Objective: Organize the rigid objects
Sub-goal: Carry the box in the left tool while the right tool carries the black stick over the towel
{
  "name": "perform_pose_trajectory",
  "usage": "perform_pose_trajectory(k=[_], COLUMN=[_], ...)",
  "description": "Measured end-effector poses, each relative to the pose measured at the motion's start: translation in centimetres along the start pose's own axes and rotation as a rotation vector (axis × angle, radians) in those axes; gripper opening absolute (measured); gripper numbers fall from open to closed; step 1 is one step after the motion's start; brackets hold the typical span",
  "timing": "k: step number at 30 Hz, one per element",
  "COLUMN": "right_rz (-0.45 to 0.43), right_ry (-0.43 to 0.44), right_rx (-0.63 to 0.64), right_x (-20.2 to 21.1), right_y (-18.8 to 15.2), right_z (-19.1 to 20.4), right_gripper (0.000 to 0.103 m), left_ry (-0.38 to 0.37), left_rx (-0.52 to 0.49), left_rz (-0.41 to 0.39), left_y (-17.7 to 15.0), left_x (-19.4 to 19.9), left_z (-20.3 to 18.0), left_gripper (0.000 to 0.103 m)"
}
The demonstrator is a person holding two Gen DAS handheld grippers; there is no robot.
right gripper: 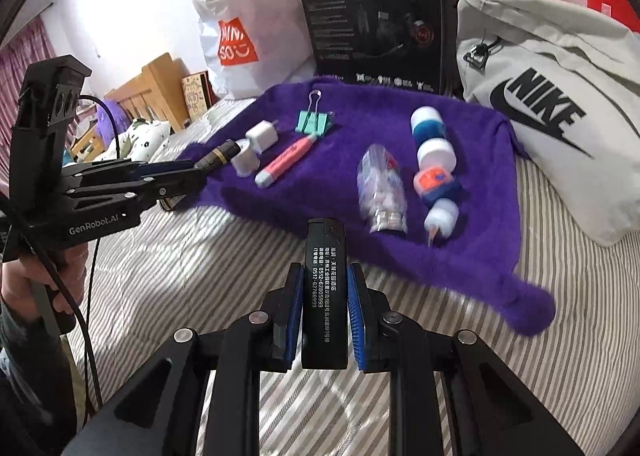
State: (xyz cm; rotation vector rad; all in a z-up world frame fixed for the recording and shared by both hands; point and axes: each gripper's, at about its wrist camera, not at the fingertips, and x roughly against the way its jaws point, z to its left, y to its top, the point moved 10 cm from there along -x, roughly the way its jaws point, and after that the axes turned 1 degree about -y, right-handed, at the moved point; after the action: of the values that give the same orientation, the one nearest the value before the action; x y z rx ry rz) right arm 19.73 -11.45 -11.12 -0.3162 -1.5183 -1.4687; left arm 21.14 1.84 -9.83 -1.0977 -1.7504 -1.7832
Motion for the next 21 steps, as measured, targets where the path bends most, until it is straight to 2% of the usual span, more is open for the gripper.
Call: perform_pose_trajectory(k=[13, 21], right_rz=[-0.004, 0.01], right_ry=[-0.024, -0.035], right_rx=[-0.016, -0.026], right_x=[-1.8, -2.6], right_y=[5.1, 5.4], right_z=[-4.4, -6.3], right_gripper=[0.022, 0.022], left_ry=[-0.036, -0.038], left_rx=[-0.004, -0.017], left_rz=[0.057, 0.11], left_y=[3.5, 3.8], left_x=[-6.1, -9.9], left_z=[-1.0, -1.6], left_gripper=[0.023, 0.023])
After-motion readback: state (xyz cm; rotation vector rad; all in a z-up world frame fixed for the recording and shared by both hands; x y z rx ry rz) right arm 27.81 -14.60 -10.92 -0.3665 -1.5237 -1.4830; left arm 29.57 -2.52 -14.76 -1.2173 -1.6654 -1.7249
